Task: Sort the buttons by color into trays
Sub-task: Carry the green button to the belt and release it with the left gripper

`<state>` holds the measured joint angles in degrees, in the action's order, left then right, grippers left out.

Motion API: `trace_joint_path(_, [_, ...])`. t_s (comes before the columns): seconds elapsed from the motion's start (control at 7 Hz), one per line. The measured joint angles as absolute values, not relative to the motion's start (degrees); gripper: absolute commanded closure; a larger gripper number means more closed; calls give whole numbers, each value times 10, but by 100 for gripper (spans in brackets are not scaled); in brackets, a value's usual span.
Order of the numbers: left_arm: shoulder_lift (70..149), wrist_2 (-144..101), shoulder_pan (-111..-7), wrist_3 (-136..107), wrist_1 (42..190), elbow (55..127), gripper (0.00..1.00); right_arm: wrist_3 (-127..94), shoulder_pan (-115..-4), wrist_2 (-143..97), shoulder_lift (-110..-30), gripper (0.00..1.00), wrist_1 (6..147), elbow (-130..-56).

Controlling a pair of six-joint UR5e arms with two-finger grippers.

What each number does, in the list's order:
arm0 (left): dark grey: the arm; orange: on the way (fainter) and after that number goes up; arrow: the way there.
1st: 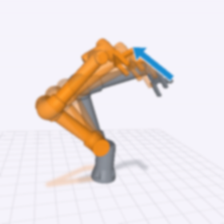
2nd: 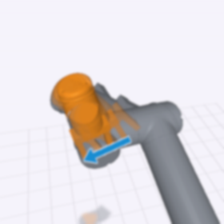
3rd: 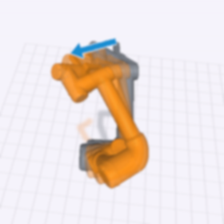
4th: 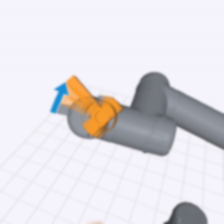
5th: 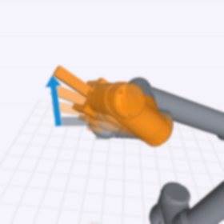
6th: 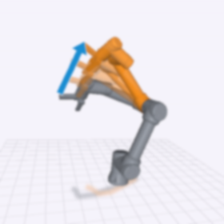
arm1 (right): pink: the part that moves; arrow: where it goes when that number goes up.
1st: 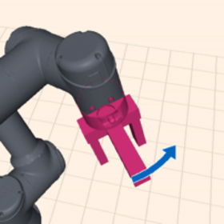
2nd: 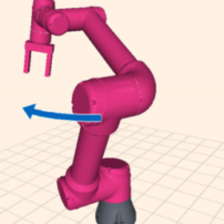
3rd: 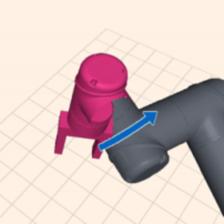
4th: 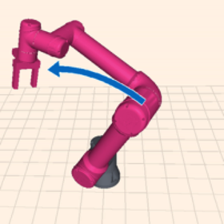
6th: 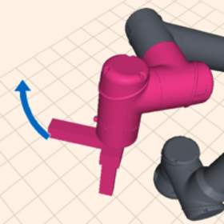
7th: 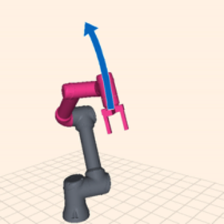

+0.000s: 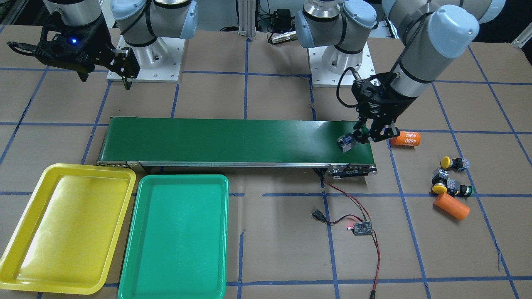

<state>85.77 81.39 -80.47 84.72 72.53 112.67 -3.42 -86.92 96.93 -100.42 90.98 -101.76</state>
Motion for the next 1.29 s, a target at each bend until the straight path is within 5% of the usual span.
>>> trace_joint_path(0.71, [857,811,-859,910,669,1230,100,-35,-869,974,-1005,0,911,-1025])
trace_joint_path(0.86, [856,810,-862,907,655,1243,57,-35,-869,975,-1005,0,910,-1026])
trace_joint_path(1.0, [856,810,-864,902,649,1250,1,-35,-869,975,-1005,0,910,-1026])
trace_joint_path(1.29, [851,813,-862,896,643,1262,0,-35,-869,975,-1005,0,909,-1026])
